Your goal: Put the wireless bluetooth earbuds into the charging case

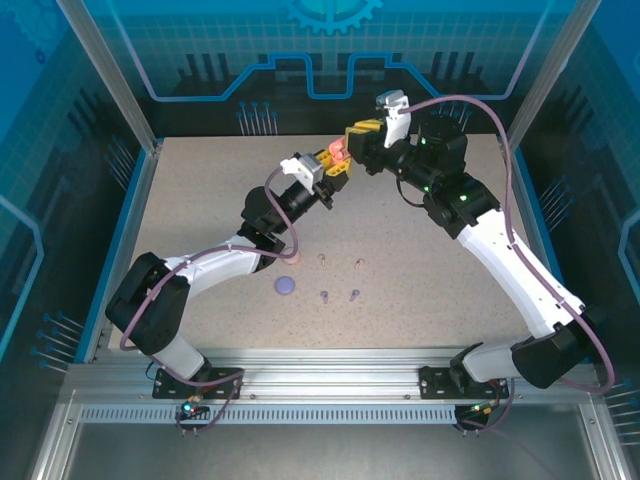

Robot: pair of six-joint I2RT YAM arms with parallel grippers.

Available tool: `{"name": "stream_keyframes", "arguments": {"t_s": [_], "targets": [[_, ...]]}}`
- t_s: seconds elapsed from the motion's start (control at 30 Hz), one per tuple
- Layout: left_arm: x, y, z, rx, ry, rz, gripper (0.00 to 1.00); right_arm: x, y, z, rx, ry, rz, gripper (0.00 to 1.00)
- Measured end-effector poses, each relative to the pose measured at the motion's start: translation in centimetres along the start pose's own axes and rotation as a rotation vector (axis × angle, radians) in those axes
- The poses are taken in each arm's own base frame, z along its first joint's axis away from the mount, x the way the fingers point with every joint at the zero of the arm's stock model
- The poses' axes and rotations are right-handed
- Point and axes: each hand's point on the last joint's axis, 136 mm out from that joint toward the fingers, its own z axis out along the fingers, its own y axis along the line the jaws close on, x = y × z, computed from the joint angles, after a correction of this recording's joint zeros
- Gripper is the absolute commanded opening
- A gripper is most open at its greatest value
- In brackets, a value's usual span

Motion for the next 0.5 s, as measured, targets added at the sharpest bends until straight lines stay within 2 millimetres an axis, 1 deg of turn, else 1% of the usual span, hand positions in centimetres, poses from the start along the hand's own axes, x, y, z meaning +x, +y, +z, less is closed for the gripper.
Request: {"name": "stream_keyframes", "arguments": {"t_s": [0.2,0.5], "targets": [[-0.05,0.01,0.05,0.0,0.0,0.002,0.0,0.62,-0.65,0.26,-0.001,0.022,-0.003,0.27],[-0.06,0.01,0.06,0.0,0.0,0.017,0.0,0.95,-0.78,0.48,-0.003,0.031,0.0,0.27]]}}
